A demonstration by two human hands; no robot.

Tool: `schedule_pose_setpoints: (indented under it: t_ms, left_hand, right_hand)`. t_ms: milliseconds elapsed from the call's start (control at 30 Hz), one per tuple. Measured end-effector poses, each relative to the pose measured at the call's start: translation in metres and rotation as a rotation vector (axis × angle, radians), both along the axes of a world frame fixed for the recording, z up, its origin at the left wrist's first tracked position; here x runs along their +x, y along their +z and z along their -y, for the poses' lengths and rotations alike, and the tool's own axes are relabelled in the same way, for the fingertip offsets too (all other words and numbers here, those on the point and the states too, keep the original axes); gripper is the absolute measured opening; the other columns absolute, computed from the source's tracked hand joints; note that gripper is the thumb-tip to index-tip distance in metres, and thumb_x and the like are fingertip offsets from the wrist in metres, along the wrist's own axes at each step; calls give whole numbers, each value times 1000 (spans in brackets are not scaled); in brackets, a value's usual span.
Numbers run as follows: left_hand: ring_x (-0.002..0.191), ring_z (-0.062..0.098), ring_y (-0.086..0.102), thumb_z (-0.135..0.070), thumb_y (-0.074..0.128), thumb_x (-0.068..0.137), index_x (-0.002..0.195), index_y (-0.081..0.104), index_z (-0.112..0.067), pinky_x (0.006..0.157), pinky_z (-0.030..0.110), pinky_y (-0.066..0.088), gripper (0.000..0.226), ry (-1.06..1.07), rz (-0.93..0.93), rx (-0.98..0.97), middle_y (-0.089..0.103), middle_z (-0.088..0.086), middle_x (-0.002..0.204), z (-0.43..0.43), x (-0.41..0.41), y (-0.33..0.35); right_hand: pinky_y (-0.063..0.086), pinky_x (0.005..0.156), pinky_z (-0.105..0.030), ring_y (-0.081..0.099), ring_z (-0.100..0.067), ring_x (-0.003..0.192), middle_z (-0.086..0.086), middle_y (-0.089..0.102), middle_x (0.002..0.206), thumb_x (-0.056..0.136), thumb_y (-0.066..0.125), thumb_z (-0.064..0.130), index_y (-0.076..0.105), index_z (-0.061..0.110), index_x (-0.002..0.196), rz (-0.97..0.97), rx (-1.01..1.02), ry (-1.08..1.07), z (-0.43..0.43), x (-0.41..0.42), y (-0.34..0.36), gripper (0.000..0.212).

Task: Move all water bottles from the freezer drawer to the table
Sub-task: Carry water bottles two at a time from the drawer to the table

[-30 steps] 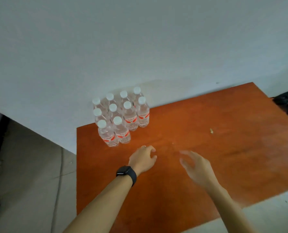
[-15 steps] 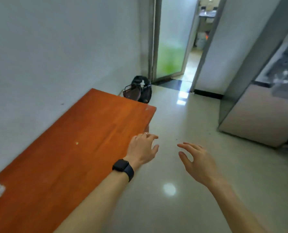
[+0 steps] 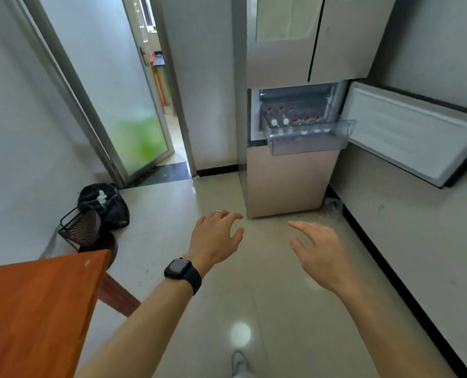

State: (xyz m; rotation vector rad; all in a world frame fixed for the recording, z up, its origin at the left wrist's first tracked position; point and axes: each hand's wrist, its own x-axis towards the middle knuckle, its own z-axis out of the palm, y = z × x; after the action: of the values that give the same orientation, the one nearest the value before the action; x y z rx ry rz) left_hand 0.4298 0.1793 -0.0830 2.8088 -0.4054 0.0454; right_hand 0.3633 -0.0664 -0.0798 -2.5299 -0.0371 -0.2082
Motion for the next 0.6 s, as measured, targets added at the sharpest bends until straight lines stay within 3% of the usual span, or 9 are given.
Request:
schedule_pose_setpoints:
  t_ms: [167,333,600]
  left_hand:
    - [127,19,51,-46,48,99,138,54,-34,107,37,35,41,-74,9,-17,59,-1,136,61,93,-7]
    - [127,22,51,-47,47,100,140,52,-34,105,39,38,43,-128,-17,-31,57,0,137,125,198,-8]
    - [128,24,50,-46,48,100,140,52,-34,105,42,38,42,-200,0,-10,57,1,137,212,341,5]
  right_hand:
    - [25,107,-20,49,-14,128,8,62,134,96,63,28,63,24,133,4,15,-71,54,65,5,38]
    - [22,100,-12,44,-8,129,12,58,137,97,60,33,59,31,136,-60,36,-123,108,154,4,40]
    - [25,96,-15,43,-8,127,18,57,135,97,57,40,56,40,137,-73,52,-191,186,281,5,40]
